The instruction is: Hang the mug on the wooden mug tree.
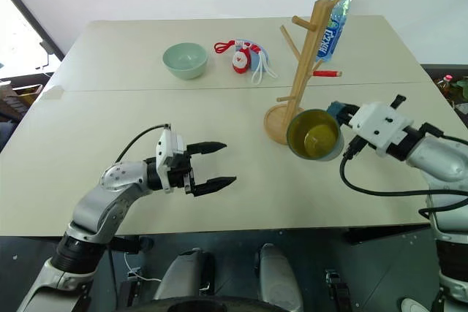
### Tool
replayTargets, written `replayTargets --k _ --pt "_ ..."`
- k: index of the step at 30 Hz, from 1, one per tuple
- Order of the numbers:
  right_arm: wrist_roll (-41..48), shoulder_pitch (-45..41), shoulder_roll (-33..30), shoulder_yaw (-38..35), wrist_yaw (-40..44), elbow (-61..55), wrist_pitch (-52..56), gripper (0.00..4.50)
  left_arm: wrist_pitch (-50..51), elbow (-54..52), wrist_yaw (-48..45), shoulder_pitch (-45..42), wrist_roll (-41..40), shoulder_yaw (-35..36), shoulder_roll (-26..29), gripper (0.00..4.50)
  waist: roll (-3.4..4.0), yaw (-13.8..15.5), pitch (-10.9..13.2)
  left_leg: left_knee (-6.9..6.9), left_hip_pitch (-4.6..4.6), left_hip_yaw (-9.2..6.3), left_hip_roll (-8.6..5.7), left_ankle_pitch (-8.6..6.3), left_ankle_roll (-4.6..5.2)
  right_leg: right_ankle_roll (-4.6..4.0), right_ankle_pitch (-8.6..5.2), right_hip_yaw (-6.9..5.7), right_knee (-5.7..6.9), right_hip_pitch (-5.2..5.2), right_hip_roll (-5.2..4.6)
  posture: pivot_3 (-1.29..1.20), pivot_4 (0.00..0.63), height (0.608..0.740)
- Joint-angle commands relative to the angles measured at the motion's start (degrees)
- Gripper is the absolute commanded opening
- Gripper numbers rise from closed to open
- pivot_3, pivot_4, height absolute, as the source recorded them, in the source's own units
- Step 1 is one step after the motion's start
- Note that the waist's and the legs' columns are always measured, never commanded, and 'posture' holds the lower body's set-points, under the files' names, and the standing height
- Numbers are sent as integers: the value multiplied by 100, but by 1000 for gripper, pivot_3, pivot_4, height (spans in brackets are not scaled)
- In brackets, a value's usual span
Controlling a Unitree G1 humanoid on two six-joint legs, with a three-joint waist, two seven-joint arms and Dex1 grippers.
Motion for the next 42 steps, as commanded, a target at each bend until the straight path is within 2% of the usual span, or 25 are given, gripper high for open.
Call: replayTargets --k 1,12,23,37,40,42 --pt "67 -261 -103 -183 -56 184 -65 29 -72 -100 35 -243 -97 154 -38 4500 0 -1 0 0 0 0 0 0 0 0 0 0 0 0 1 0 150 740" --pt "1 -1163 -291 61 167 1386 -642 29 -54 -110 28 -580 -98 92 -141 4500 0 -16 0 0 0 4 -4 0 1 1 1 1 0 1 0 0 150 740" --pt "-112 -2251 -164 810 411 2203 -834 29 64 -222 150 -933 -274 150 -286 4500 0 -12 1 1 0 5 -4 0 1 2 1 2 2 1 0 0 150 740" --pt "-316 -2855 -3 1343 546 2774 -805 29 179 -426 291 -1072 -335 197 -290 4500 1 -9 1 1 -1 4 -4 1 1 2 2 2 2 2 -1 0 150 740" --pt "-279 -2901 1 1283 522 2718 -744 898 144 -432 277 -1011 -335 201 -280 4500 1 -14 1 1 -1 3 -4 1 1 3 2 2 2 1 -1 0 150 740" --pt "-384 -2875 -78 1243 448 2661 -837 1815 111 -434 261 -958 -323 196 -281 4500 1 -12 1 1 0 4 -4 0 1 3 2 2 3 1 -1 0 150 740"
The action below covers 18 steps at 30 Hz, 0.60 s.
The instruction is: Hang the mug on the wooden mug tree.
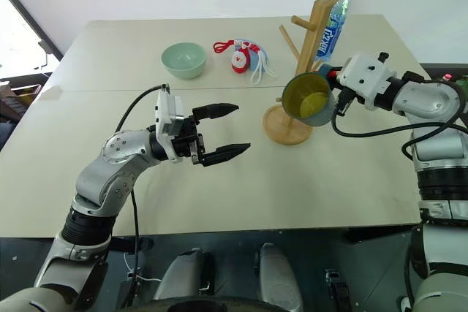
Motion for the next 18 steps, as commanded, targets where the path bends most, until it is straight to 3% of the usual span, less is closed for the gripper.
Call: replayTargets --k 1,2,11,15,18 --pt "-31 -94 -152 -232 -116 -213 -129 2355 -108 -222 -30 50 -111 78 4 4500 0 3 0 0 0 0 0 0 0 0 0 0 0 0 0 0 150 740" --pt "-37 -45 -216 -291 -136 -264 -109 2855 -124 -207 -33 61 -105 79 -1 4500 0 3 0 0 0 0 0 0 0 0 0 0 0 0 0 0 150 740" --pt "505 971 -512 -1352 -228 -989 391 2855 -159 81 115 174 -77 185 -91 4500 0 18 0 1 -1 1 -2 0 0 0 0 0 -1 5 -3 0 150 740" --pt "1315 1780 -216 -2228 -302 -1322 960 2855 -409 526 523 390 155 500 -145 4500 -1 19 -1 1 4 -1 -2 0 0 0 0 -1 2 10 -1 0 150 740" --pt "1752 2641 454 -2420 -496 -1830 1196 2855 -787 993 1234 717 769 727 -143 4500 -15 2 -11 0 13 -4 2 0 0 0 0 -4 1 18 5 0 150 740"
